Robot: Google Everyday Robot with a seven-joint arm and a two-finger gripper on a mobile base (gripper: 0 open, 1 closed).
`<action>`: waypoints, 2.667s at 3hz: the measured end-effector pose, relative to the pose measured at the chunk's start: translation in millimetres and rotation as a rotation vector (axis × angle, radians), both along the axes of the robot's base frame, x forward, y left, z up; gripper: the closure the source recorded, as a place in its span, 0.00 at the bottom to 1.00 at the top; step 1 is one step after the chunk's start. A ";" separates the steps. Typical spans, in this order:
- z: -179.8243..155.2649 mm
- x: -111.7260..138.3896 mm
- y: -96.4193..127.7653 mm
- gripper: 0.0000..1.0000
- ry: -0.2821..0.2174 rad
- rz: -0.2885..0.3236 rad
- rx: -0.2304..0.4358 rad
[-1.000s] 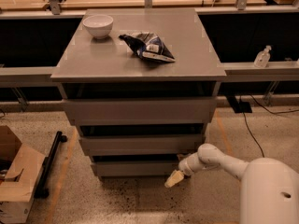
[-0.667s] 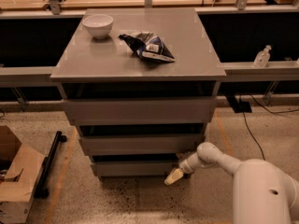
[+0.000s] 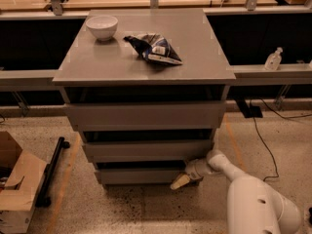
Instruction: Open bottom drawer
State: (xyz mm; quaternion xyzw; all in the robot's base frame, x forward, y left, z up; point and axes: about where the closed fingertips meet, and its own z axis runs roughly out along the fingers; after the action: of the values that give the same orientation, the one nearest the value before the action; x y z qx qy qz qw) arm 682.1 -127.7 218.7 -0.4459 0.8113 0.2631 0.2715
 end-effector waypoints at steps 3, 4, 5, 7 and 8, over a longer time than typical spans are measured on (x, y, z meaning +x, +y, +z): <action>-28.3 -48.8 3.0 0.00 0.146 -0.018 -0.050; -21.7 -49.0 2.9 0.00 0.146 -0.018 -0.050; -22.6 -57.0 1.8 0.00 0.168 -0.029 -0.050; -23.8 -58.1 3.3 0.15 0.172 -0.027 -0.051; -21.7 -58.1 3.3 0.38 0.172 -0.027 -0.051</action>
Offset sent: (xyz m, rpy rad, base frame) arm -0.0279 0.0116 -0.0141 -0.1192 0.0926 0.0483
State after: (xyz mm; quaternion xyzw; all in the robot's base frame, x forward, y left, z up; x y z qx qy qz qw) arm 624.0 -124.4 197.0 -0.4172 0.8441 0.2762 0.1929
